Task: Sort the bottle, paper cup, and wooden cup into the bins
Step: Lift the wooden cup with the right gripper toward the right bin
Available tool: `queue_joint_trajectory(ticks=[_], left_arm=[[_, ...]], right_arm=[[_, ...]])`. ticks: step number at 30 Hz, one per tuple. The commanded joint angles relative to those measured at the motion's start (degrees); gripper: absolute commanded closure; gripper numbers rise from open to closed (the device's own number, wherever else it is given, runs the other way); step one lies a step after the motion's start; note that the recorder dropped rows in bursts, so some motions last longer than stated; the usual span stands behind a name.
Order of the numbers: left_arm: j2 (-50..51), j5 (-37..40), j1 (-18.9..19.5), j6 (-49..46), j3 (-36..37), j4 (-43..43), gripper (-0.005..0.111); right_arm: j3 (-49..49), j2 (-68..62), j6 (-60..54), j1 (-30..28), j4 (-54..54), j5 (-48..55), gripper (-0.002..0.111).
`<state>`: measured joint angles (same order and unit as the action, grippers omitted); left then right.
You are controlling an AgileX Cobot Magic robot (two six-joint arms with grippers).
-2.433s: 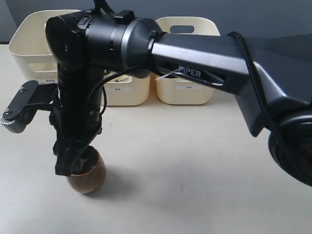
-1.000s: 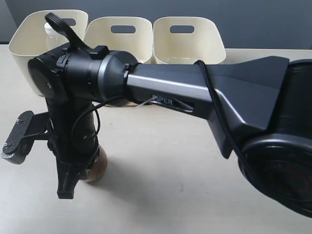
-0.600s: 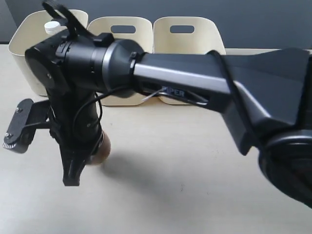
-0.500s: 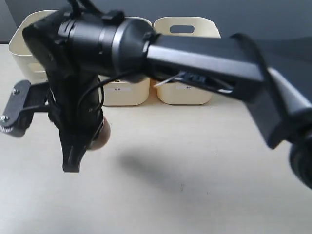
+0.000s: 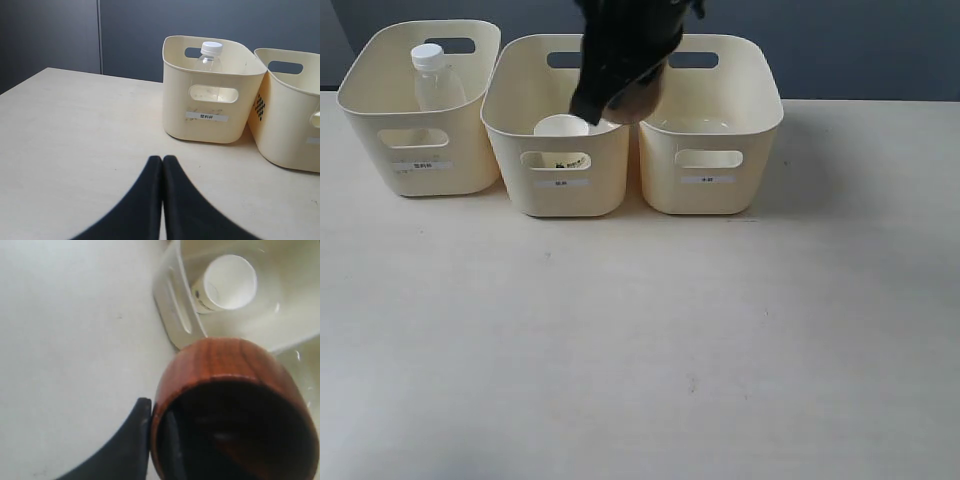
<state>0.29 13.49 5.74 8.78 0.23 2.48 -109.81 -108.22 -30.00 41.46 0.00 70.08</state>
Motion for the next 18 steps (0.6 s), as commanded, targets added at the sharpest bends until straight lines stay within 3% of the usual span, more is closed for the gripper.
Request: queue_joint_trajectory(ticks=[1,9,18], left_arm=[[-0.29,-0.25,-0.2,0.08,-0.23,0.15,0.107],[-0.29,-0.25,-0.2,0.08,-0.23,0.15,0.107],[-0.29,-0.25,-0.2,0.08,-0.23,0.15,0.107]], right_arm=[[-0.11,0.31,0.23,-7.0,0.64,-0.12,0.109],[-3.81,-5.83,-2.16,-18.04,8.75,-4.65,0.109],[-20.73,-21.3,-2.98,-20.77,10.92,-1.54,0.109]])
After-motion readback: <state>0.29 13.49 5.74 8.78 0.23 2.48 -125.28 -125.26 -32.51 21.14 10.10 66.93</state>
